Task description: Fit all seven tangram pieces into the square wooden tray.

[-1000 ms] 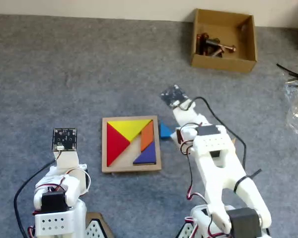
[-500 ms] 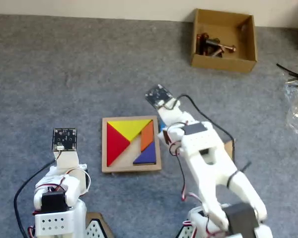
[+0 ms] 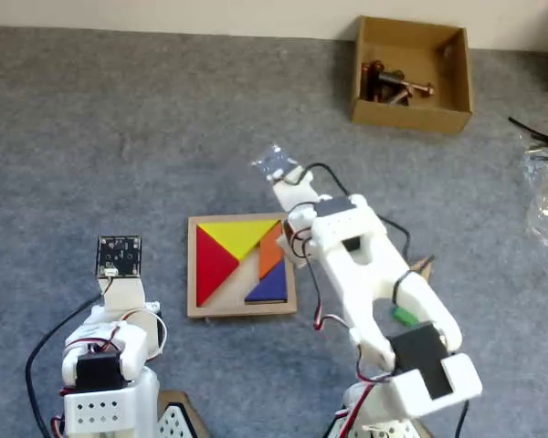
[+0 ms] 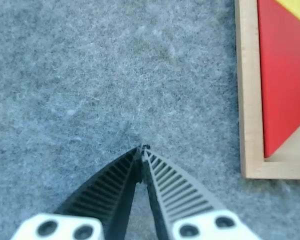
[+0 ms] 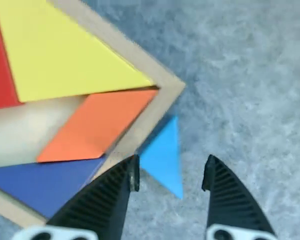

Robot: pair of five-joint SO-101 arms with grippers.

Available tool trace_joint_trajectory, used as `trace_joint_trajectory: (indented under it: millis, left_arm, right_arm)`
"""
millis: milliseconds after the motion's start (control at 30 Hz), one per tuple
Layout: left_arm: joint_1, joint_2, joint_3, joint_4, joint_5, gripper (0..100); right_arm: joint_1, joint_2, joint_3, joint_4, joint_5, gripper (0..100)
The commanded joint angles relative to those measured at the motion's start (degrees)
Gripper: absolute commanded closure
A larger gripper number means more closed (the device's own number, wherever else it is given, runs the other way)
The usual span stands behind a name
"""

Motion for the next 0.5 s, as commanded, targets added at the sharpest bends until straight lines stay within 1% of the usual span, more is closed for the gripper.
trace_joint_trajectory:
  millis: [0,333,467]
  left_arm:
    - [-0.48,0.4,1.19,0.44,0.09,100]
    - [-0.48,0.4,1.19,0.44,0.09,100]
    - [-0.48,0.4,1.19,0.44,0.09,100]
  right_arm:
    - [-0.84,1.36,-6.46,2.77,-0.97,79.6]
    - [-0.4,9.8,-10.95,3.38,-0.97,79.6]
    - [2.07,12.88,-12.62,3.56,-1.05,79.6]
